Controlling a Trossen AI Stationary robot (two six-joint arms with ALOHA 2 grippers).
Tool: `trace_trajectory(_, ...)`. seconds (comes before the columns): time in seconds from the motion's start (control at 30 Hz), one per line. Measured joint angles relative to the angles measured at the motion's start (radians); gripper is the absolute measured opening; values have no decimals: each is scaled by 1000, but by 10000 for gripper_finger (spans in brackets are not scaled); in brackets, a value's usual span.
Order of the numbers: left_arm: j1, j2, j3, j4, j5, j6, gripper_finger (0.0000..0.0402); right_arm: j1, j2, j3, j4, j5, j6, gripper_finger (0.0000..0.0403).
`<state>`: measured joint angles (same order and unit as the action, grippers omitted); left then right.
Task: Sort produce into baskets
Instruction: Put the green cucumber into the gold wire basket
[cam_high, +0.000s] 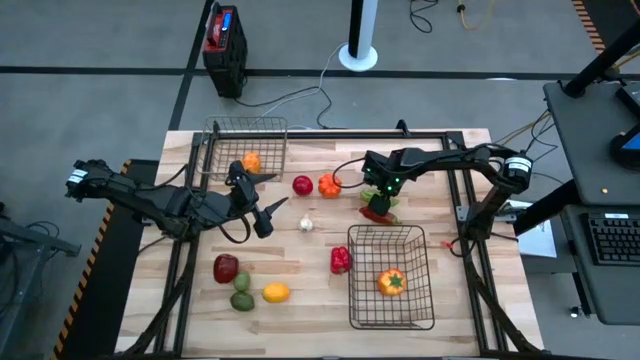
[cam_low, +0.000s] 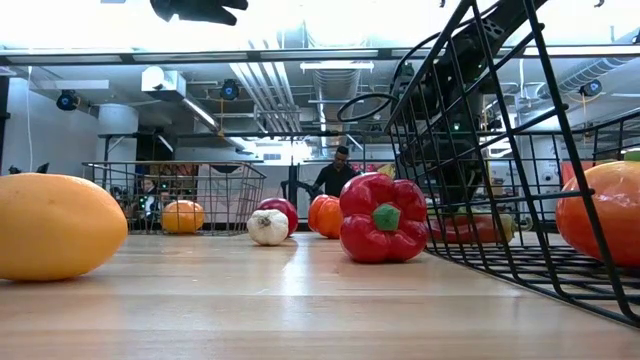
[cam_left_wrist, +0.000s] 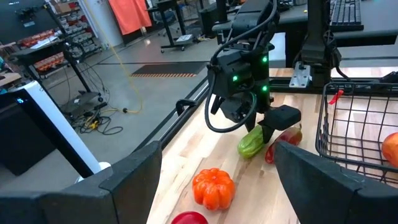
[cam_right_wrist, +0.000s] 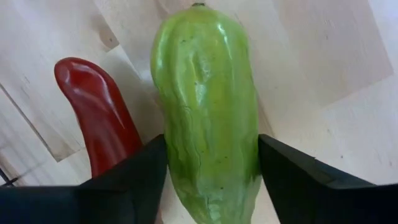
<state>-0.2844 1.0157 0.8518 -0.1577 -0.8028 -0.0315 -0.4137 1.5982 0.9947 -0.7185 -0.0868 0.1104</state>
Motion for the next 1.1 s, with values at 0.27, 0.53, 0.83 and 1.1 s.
trace_trajectory(0.27, 1, 6, -11, -13, 41, 4, 291, -9, -33, 0, 2, 9, -11, 200)
trace_trajectory(0.53, 9, 72, -11, 7, 245, 63, 291, -14, -182, 0, 68, 9, 8, 203)
trace_trajectory(0.83, 92, 195, -11, 188, 312, 128, 291, 93, -341, 0, 308, 10, 33, 203)
trace_trajectory(1.1, 189, 288, -11, 374, 475, 128, 291, 238, -337, 0, 547, 9, -37, 203)
